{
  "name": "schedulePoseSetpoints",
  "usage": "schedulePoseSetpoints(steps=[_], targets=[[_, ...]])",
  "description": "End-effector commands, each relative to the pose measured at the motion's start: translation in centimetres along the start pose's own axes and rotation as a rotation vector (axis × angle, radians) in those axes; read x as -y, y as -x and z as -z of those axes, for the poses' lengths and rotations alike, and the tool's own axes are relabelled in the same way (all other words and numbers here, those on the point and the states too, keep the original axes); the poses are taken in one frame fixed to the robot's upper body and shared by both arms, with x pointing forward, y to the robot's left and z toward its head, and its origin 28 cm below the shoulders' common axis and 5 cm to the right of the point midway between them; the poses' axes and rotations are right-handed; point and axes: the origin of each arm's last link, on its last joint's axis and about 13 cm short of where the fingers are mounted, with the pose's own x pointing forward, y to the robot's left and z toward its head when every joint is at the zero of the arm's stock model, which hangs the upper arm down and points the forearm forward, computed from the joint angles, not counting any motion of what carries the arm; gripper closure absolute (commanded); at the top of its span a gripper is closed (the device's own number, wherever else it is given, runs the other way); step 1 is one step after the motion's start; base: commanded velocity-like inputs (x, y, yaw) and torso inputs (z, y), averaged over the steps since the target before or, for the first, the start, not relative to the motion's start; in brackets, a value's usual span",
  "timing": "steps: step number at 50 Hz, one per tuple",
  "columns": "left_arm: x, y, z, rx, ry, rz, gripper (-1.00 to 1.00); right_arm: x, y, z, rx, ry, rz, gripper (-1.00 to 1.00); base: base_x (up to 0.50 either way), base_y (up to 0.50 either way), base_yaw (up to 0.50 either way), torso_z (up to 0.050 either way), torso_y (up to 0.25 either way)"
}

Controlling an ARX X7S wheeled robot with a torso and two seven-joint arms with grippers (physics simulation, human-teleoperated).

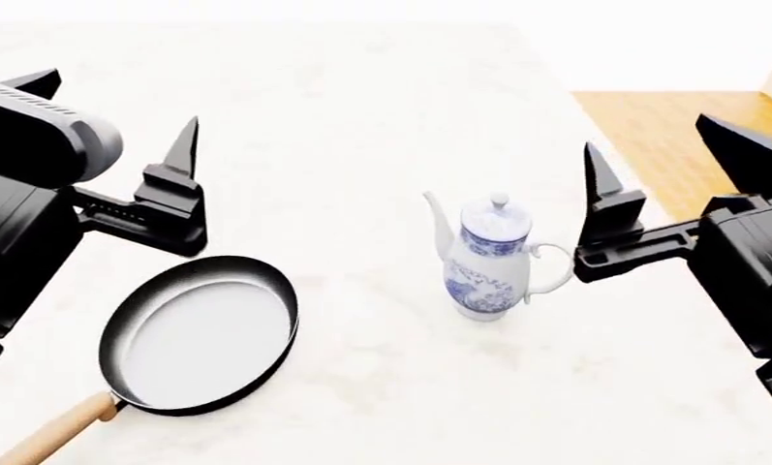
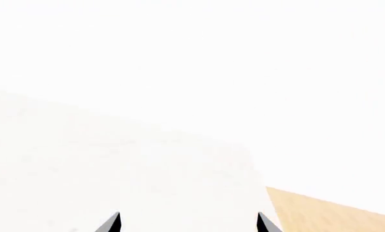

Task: Pick the teapot and pot and place them in the sink. Then turn on the water.

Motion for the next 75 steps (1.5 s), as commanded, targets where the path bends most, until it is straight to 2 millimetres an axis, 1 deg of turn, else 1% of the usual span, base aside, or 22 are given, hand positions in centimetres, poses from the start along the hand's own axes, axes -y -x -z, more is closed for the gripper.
schedulePoseSetpoints(steps=[1,7,16,21,28,39,48,58,75], targets=[[0.1,0.0,0.3,-0.007,0.004,0.004,-1.00,2.1,-0.7,1.0,0.005,0.034,-0.196,-1.00,0.00,0.00,0.00,0.000,0.000],[0.2,0.0,0.4,-0.011,0.008,0.006,-1.00,3.3,-1.0,1.1,0.033,0.046,-0.292,-1.00,0.00,0.00,0.00,0.000,0.000],[0.2,0.0,0.5,-0.018,0.012,0.005,-1.00,5.2,-2.3,1.5,0.008,0.033,-0.323,-1.00,0.00,0.00,0.00,0.000,0.000],[0.3,-0.1,0.6,-0.021,0.016,0.009,-1.00,5.7,-2.7,2.3,-0.028,0.022,-0.323,-1.00,0.00,0.00,0.00,0.000,0.000],[0.5,-0.2,0.7,-0.023,0.023,0.014,-1.00,6.0,-2.7,3.2,-0.086,0.026,-0.387,-1.00,0.00,0.00,0.00,0.000,0.000],[0.5,-0.1,0.6,-0.027,0.025,0.010,-1.00,7.0,-2.6,3.5,-0.113,0.020,-0.422,-1.00,0.00,0.00,0.00,0.000,0.000],[0.6,-0.1,0.7,-0.029,0.022,0.010,-1.00,7.1,-2.8,4.0,-0.120,0.020,-0.443,-1.00,0.00,0.00,0.00,0.000,0.000],[0.6,0.0,0.8,-0.033,0.023,0.008,-1.00,6.5,-3.4,4.3,-0.123,0.018,-0.475,-1.00,0.00,0.00,0.00,0.000,0.000],[0.7,0.0,0.9,-0.037,0.024,0.009,-1.00,6.5,-3.5,5.3,-0.145,-0.004,-0.493,-1.00,0.00,0.00,0.00,0.000,0.000]])
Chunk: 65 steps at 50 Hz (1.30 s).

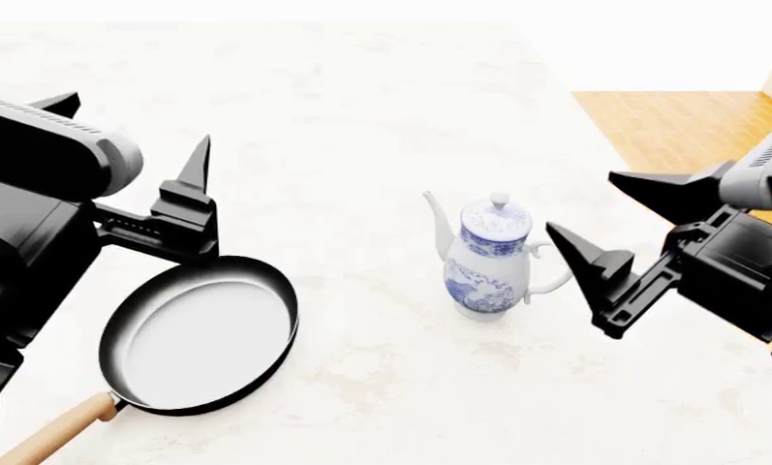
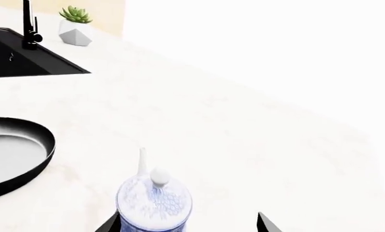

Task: Pick the teapot and pot and place them in the sink. Then turn on the water.

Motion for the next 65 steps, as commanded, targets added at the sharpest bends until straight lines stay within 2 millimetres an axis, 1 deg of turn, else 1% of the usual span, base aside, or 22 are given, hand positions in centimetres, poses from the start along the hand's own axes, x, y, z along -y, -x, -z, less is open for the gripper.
schedulePoseSetpoints(steps=[1,14,31,34,38,65], targets=[[0.0,0.0,0.1,-0.003,0.002,0.000,-1.00,0.1,-0.2,0.6,-0.009,-0.016,-0.016,-1.00,0.00,0.00,0.00,0.000,0.000],[0.0,0.0,0.3,-0.007,0.005,-0.001,-1.00,-0.1,-0.6,1.5,-0.021,-0.041,-0.039,-1.00,0.00,0.00,0.00,0.000,0.000],[0.1,-0.1,0.4,-0.011,0.007,0.000,-1.00,-0.3,-0.5,2.1,-0.030,-0.052,-0.049,-1.00,0.00,0.00,0.00,0.000,0.000],[0.1,-0.1,0.4,-0.010,0.008,0.002,-1.00,-0.2,-0.5,2.4,-0.037,-0.056,-0.045,-1.00,0.00,0.00,0.00,0.000,0.000],[0.1,-0.2,0.5,-0.013,0.010,0.002,-1.00,-0.2,-0.8,3.2,-0.054,-0.072,-0.050,-1.00,0.00,0.00,0.00,0.000,0.000],[0.3,-0.1,0.9,-0.020,0.016,0.002,-1.00,-0.4,-1.2,4.9,-0.090,-0.097,-0.063,-1.00,0.00,0.00,0.00,0.000,0.000]])
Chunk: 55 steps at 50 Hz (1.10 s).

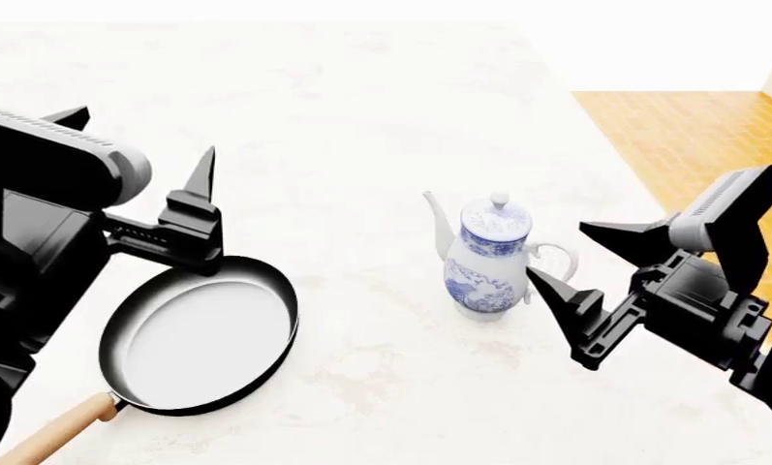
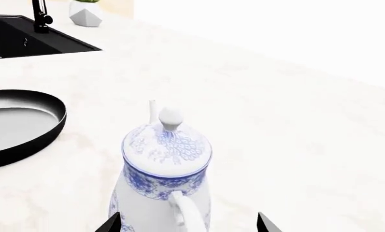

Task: Pick the teapot and pot and place them in the sink. Then turn on the water.

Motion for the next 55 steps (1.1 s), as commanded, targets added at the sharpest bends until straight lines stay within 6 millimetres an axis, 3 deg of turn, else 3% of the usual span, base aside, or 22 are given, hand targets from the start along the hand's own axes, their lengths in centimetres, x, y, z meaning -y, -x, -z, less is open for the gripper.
schedulePoseSetpoints(steps=[1,35,36,55], targets=[[0.1,0.0,0.2,-0.003,0.002,0.000,-1.00,-0.1,-0.1,0.6,-0.014,-0.012,-0.005,-1.00,0.00,0.00,0.00,0.000,0.000],[0.1,0.1,0.7,-0.012,0.011,-0.001,-1.00,-0.2,-0.6,1.6,-0.051,-0.033,-0.016,-1.00,0.00,0.00,0.00,0.000,0.000],[0.1,0.1,0.7,-0.012,0.011,-0.001,-1.00,-0.2,-0.6,1.6,-0.051,-0.034,-0.017,1.00,0.00,0.00,0.00,0.000,0.000],[0.1,0.1,0.9,-0.016,0.016,0.002,-1.00,-0.3,-0.6,1.5,-0.036,-0.038,-0.028,1.00,0.00,0.00,0.00,0.000,0.000]])
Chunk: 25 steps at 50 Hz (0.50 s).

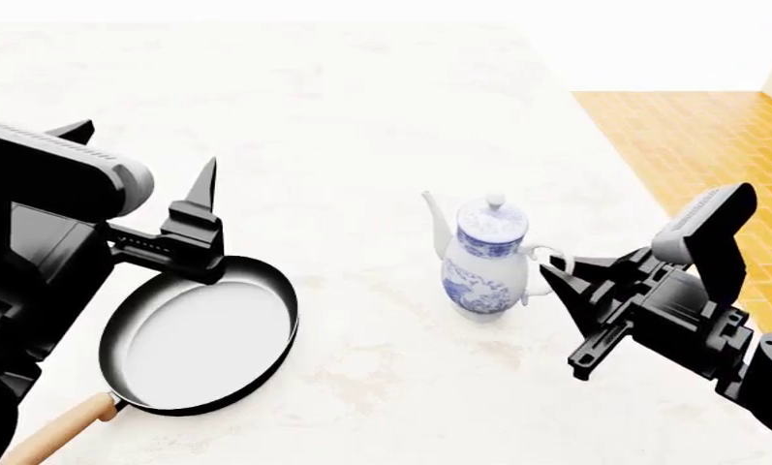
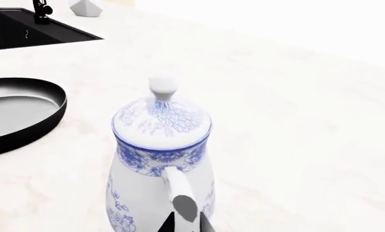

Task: Pick the teapot and pot and place them in the sink. Then turn on the water.

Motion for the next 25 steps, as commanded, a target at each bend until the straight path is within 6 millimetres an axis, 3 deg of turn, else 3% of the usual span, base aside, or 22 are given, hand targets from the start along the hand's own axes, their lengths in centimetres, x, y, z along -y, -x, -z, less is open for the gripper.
schedulePoseSetpoints(steps=[1,10,25], targets=[[0.0,0.0,0.1,-0.003,0.003,0.001,-1.00,-0.1,0.0,0.0,0.002,-0.005,-0.015,1.00,0.00,0.00,0.00,0.000,0.000],[0.0,0.1,0.2,-0.004,0.004,0.002,-1.00,-0.3,0.1,-0.4,0.025,0.004,0.019,1.00,0.00,0.00,0.00,0.000,0.000],[0.1,0.4,0.3,-0.007,0.011,0.003,-1.00,-2.0,0.3,-5.3,0.249,-0.015,0.129,1.00,0.00,0.00,0.00,0.000,0.001]])
